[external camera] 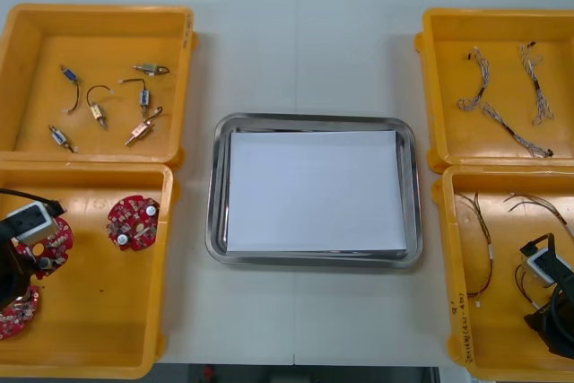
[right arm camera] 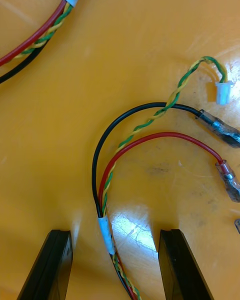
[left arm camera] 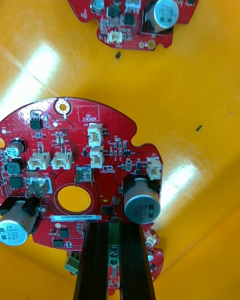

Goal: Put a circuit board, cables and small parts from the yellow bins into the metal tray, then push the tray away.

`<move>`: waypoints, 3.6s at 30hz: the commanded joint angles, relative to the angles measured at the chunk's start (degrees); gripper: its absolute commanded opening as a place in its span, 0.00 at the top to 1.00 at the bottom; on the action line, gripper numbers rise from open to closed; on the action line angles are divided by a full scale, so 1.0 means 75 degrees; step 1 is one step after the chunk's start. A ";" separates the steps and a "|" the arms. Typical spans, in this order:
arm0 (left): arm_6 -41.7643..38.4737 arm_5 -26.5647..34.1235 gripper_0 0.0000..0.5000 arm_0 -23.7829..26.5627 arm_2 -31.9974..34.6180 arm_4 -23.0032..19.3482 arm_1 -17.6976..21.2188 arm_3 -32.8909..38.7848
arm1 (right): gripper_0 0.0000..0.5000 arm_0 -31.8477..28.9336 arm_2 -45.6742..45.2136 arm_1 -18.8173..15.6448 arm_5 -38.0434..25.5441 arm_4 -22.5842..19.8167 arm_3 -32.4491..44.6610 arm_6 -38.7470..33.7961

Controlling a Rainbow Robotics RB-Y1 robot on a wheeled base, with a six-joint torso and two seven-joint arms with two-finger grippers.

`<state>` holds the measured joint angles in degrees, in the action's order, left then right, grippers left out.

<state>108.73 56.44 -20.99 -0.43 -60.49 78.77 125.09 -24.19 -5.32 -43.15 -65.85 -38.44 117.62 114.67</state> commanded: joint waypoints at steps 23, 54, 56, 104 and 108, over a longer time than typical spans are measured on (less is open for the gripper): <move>-0.3587 0.3737 1.00 0.2611 -0.0224 0.0108 -0.0718 0.2352 | 1.00 -0.0068 0.0147 -0.0012 0.0272 0.0004 0.0055 0.0249; -0.8204 0.6162 1.00 0.8107 -0.4021 0.0424 -0.2956 0.1543 | 1.00 0.0319 -0.2959 -0.1079 -0.3232 -0.2996 0.2094 0.0050; -0.8450 0.6362 1.00 0.8365 -0.4173 0.0506 -0.3237 0.1415 | 1.00 0.0377 -0.3263 -0.1255 -0.3384 -0.3359 0.2094 0.0015; -1.1263 0.5026 1.00 0.9642 -0.7829 0.3542 -0.6401 -0.1339 | 1.00 0.4198 -0.1681 -0.3915 -0.4591 -0.5387 0.2528 -0.1544; -1.1321 0.4932 1.00 0.9630 -0.7958 0.3542 -0.6425 -0.1457 | 1.00 0.4256 -0.1599 -0.3915 -0.4532 -0.5328 0.2528 -0.1485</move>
<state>27.16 94.18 48.91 -58.88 -34.69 32.14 114.23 6.16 -18.00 -70.21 -100.17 -79.18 135.46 104.19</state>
